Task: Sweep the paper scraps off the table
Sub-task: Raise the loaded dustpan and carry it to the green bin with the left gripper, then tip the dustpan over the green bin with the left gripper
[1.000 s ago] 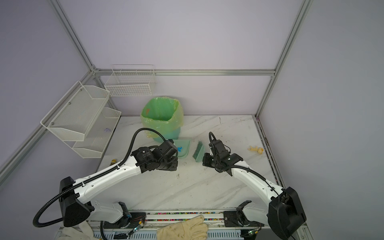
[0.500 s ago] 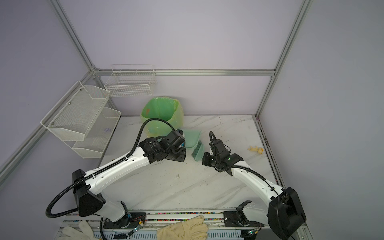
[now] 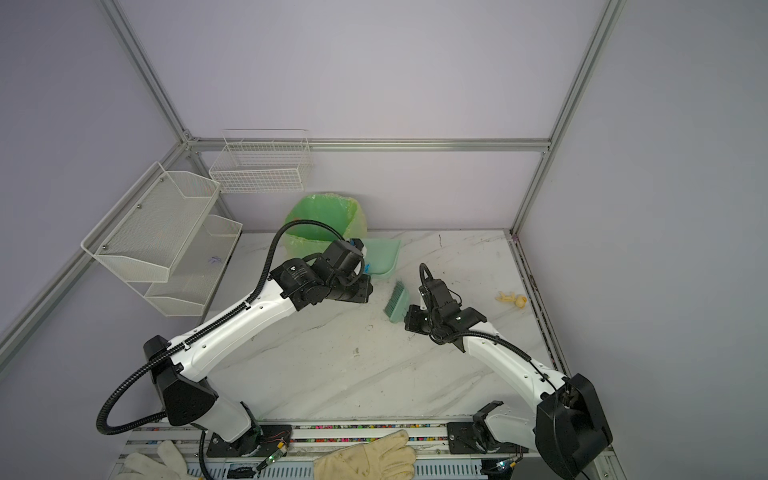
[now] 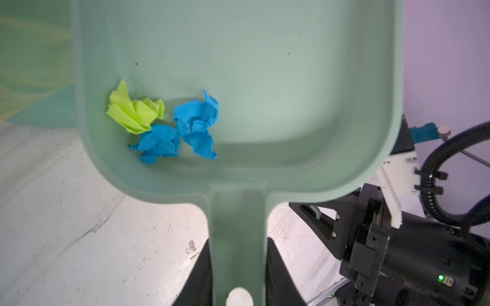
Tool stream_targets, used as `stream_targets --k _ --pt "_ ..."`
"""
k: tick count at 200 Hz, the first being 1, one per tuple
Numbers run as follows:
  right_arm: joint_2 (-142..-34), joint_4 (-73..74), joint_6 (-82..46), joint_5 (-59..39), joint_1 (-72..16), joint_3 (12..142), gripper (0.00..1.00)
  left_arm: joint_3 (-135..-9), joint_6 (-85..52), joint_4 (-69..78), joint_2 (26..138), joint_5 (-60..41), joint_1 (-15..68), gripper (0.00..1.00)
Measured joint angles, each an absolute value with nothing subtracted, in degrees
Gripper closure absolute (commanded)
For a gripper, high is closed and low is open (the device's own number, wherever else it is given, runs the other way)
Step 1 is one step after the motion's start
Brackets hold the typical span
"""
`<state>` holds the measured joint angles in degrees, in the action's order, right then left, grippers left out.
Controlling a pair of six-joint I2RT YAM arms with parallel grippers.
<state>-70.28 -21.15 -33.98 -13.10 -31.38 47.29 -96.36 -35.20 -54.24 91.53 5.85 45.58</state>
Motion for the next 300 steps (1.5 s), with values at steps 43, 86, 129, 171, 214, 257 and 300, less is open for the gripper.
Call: stream_targets --k 43,86,129,171,214,257,300 --pt "-72.0 -20.1 -34.0 -13.3 -31.3 47.4 1.0 -99.5 -34.7 -53.3 91.8 1.9 41.8 1.0" --pt "-72.4 -19.4 -34.0 -13.8 -31.1 47.4 1.0 -103.1 -33.8 -52.8 92.7 -2.3 36.6 1.0" --pt "-73.3 -18.7 -34.0 -14.0 -31.1 47.4 1.0 -107.7 -33.4 -52.6 95.4 -8.2 29.8 1.0" --pt "-74.3 -18.7 -33.7 -14.4 -30.9 47.7 1.0 -108.1 -34.0 -51.4 96.0 -13.5 24.1 1.0" --pt "-74.4 -18.6 -33.5 -14.4 -30.8 48.1 1.0 -107.9 -38.0 -46.8 96.0 -22.1 18.3 1.0" --pt "-75.9 -18.3 -33.1 -14.7 -30.8 49.0 1.0 -99.7 -44.9 -36.1 95.5 -31.6 11.6 1.0" --pt "-76.2 -17.6 -32.9 -15.4 -30.7 49.1 1.0 -93.0 -52.3 -27.9 95.5 -39.3 7.8 1.0"
